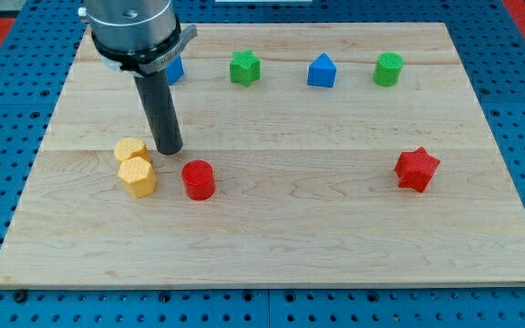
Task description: Push the red circle towards red star
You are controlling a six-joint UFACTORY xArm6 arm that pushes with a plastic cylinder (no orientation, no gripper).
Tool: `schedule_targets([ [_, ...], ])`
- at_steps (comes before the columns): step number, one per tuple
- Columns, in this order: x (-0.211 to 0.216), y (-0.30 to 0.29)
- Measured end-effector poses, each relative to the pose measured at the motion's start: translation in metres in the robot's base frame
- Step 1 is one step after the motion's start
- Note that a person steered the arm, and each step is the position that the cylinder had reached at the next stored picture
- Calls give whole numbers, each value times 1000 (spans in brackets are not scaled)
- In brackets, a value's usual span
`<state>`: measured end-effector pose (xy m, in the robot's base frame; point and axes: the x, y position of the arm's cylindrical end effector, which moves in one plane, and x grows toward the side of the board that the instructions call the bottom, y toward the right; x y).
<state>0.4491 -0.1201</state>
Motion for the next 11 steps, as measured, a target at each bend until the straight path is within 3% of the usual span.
schedule_targets([
  [3,45,-1],
  [6,49,19],
  [11,46,192],
])
